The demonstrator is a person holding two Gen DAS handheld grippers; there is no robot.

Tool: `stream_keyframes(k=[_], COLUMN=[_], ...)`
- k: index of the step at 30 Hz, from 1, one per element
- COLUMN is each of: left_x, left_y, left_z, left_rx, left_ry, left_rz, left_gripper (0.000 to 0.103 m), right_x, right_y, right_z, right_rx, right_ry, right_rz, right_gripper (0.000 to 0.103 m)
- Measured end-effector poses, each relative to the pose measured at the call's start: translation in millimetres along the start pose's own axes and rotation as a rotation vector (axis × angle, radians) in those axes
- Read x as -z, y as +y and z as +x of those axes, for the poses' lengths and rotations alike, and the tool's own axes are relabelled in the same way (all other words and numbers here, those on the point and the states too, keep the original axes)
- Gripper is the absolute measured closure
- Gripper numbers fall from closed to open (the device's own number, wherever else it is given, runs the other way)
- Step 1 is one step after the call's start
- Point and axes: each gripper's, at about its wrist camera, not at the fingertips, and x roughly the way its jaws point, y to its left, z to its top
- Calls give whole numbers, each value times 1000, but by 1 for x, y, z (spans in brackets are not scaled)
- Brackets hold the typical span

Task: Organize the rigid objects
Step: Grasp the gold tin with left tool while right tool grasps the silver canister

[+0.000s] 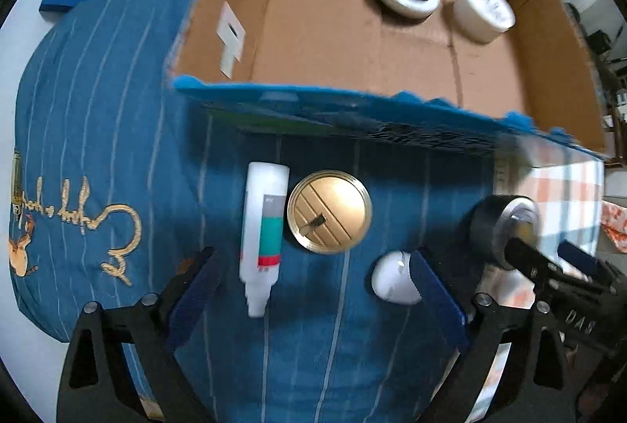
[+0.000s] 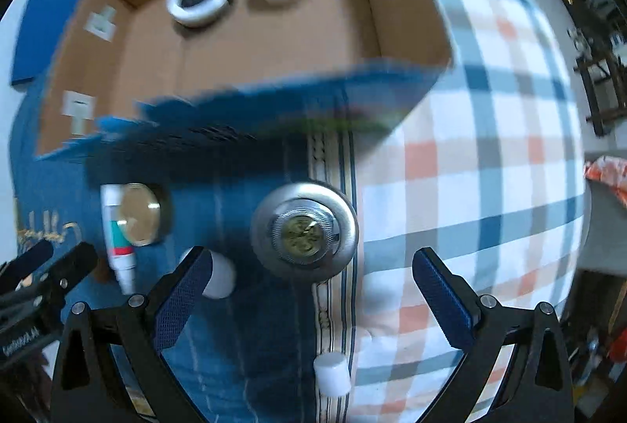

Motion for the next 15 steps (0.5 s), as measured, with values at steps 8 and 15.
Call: stream_keyframes(k=[8,15], left_x=[-17,-28], left_y=[-11,-21], left_z=[57,61], left_rx=[-43,-146], left_ry=[115,62], left_rz=[-3,42], left_gripper=[11,17], right_x=[4,6], right_y=[-10,-11], right_z=[49,66], right_rx=[-31,-53], right_ry=[76,105], right_rz=[59,73], right_gripper=[6,25])
